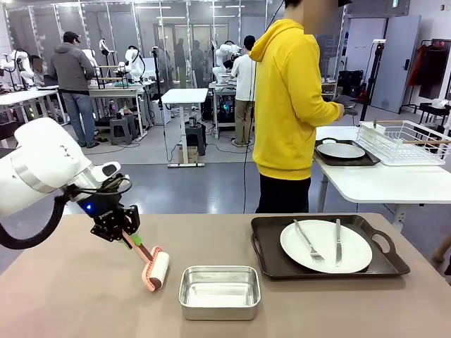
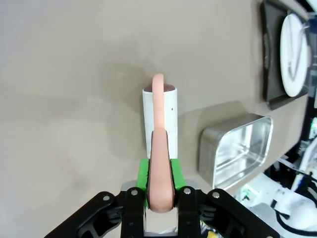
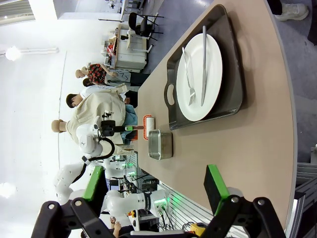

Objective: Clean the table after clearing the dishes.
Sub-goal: When the left (or right) Handle tray is removed, use the left hand (or right hand) to clean the left (or right) side of the table with the Lint Roller.

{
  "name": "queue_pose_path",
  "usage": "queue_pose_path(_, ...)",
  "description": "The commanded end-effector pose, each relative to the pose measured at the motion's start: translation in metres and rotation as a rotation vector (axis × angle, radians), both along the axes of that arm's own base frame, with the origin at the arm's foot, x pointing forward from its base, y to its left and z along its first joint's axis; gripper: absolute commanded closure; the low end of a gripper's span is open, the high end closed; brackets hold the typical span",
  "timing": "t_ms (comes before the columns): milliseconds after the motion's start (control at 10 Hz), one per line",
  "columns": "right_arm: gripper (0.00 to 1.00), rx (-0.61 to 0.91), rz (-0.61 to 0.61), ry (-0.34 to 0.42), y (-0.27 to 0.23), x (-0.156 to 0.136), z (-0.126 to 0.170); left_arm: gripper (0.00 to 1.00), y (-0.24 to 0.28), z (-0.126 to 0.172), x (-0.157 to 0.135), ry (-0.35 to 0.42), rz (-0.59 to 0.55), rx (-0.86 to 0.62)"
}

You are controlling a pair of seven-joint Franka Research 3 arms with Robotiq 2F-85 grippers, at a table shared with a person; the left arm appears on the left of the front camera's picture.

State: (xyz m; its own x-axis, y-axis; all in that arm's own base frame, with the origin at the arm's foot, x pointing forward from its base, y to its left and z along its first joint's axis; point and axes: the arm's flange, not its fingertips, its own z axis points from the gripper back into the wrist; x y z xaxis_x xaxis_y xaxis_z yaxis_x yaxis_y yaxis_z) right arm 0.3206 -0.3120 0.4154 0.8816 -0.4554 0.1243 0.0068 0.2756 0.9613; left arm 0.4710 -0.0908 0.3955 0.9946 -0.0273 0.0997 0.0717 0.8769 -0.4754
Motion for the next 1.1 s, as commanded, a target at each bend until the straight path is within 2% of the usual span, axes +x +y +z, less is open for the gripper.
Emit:
queue_pose_path(0,0.0,0.0,0.001,-0.007,0.001,-0.001,0.003,0.79,0.031,-0.035,-0.028,-0.049,0.019,0.025)
queue_pose_path(200,0.0,0.0,0.001,-0.007,0.001,-0.001,0.003,0.79,0.071,-0.04,-0.04,-0.082,0.013,0.018)
queue_pose_path(400,0.0,0.0,0.001,-0.007,0.001,-0.001,0.003,0.79,0.112,-0.047,-0.049,-0.073,0.032,0.051)
queue_pose_path(500,0.0,0.0,0.001,-0.007,0.001,-0.001,0.003,0.79,0.128,-0.052,-0.052,-0.06,-0.01,0.076)
queue_pose_path(1000,0.0,0.0,0.001,-0.007,0.001,-0.001,0.003,0.79,0.207,-0.066,-0.079,-0.072,0.104,0.04)
